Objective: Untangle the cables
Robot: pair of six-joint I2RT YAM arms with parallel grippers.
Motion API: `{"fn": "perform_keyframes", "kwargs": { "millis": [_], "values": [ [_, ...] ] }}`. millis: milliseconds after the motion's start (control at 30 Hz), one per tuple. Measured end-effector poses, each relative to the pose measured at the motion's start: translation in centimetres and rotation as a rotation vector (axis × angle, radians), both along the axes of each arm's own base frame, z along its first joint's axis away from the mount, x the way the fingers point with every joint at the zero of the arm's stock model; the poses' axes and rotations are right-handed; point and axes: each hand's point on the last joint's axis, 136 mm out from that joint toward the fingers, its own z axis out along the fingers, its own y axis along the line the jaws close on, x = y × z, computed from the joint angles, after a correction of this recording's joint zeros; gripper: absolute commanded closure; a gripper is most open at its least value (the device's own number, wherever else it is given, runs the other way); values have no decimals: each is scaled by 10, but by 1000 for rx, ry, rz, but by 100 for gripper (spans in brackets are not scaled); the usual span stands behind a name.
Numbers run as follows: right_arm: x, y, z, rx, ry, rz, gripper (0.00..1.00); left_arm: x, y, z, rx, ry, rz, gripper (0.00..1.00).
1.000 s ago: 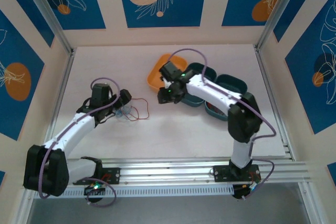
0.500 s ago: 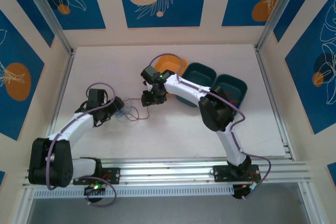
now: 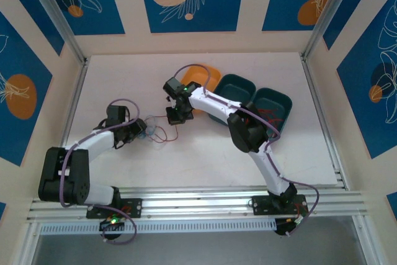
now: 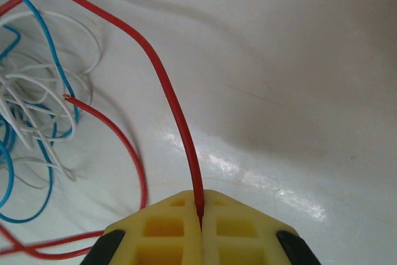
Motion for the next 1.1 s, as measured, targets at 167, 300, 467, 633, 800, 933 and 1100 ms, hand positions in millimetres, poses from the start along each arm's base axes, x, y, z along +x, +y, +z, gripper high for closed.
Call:
{"fn": "perform_keyframes", "kwargs": {
  "millis": [167,300,467,633,800,933,1100],
  "values": [
    [1,-5,2,-16,-17,-6,100,-2,-1,-3,-9,4,0,73],
    [-2,-18,21,-33,-60,-20,100,-2,-1,-3,-9,3,-2,86],
    [-3,-35,74,4,-163,-56,100,-1,-3,-2,-14,-3,-15,96],
    [-12,-46,115,70,-229,-74,100,5,-18,11,-69,-60,-72,100],
    [-17,-62,125,71,-257,-96,100,9,-29,22,-110,-104,-109,92],
    [-18,-78,136,72,-285,-124,100,9,-32,24,-118,-112,-126,77],
    [-3,-124,185,87,-400,-244,100,0,-11,8,-61,-49,-51,49]
  ]
}}
